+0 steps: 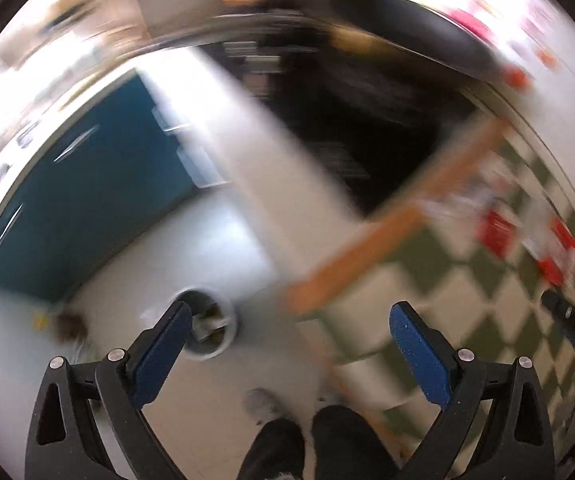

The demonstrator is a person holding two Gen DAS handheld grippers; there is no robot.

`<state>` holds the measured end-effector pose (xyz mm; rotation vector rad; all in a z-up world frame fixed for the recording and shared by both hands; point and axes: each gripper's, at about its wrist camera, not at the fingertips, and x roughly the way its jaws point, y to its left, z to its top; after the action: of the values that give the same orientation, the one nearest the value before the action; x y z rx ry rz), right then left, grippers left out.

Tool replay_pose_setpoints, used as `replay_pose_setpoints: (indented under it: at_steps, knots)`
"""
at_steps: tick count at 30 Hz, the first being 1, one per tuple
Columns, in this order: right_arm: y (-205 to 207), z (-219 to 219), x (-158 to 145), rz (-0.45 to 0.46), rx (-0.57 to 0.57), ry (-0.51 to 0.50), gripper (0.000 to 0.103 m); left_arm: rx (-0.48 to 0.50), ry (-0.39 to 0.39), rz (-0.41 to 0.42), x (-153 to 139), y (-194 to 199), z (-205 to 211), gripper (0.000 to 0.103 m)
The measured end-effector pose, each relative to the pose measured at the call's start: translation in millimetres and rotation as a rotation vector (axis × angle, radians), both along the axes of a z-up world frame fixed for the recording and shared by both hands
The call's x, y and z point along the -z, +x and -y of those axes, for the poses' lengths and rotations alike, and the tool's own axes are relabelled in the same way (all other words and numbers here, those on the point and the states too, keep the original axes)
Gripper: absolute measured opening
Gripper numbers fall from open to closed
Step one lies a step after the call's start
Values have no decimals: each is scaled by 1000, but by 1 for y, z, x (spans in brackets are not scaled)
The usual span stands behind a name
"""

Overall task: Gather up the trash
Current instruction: 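Swing both open tools back toward the checkered counter, then grasp the red snack packet with the left tool while the right tool grasps the red-white sugar bag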

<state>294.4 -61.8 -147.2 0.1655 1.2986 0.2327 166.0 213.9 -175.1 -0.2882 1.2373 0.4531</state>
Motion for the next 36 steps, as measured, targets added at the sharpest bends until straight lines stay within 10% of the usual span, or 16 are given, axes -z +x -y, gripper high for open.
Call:
replay_pose_setpoints:
  at_steps: [6,14,22,24,26,27,36]
  knots:
    - [85,170,34,-35,362,45,103,272,-128,-75,59,131,104,101]
    - [108,239,89,-84,515,246,103,396,-132,-188,121,204,158,100]
    - [132,201,93,0,469,179,101,430,-59,-151,120,223,175,26]
    - [137,189,91,21,458,114,85,435,-42,-151,118,227,180,19]
    - [143,177,92,6,444,30,10,440,-30,-143,115,229,187,16]
    - [143,177,93,-1,450,34,1,442,-30,-141,112,228,194,14]
    - [103,175,14,228,429,9,0,408,-58,-48,56,176,187,11]
